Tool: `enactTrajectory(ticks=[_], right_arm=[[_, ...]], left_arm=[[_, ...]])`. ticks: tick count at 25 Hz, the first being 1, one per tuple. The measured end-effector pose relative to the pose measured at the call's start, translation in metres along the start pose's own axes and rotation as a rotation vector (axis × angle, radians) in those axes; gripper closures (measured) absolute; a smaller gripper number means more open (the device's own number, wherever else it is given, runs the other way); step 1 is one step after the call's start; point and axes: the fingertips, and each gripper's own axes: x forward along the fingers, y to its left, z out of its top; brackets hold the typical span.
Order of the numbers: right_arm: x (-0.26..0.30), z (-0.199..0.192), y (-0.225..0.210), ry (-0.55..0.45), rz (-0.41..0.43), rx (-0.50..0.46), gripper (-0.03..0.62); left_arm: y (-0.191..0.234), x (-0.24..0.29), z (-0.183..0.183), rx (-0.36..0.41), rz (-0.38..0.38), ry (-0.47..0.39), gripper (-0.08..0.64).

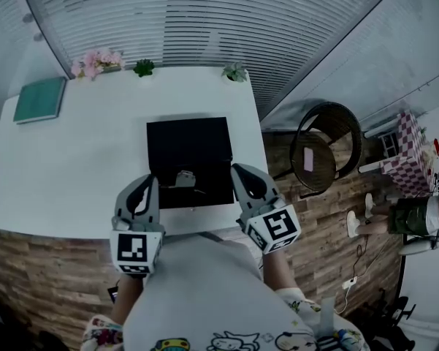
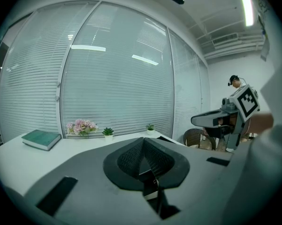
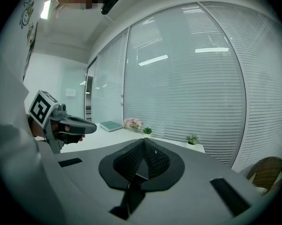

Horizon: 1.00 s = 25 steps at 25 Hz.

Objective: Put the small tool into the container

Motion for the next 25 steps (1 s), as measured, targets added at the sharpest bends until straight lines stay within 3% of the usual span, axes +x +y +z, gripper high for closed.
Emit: enactTrajectory(ticks=[25], right_arm=[[0.0051, -0.0062, -0.0042, 0.017, 0.004, 0.011, 0.592]], left_arm=[[0.0085, -0.0009, -0.0024, 0.003, 0.027, 0.000, 0.555]])
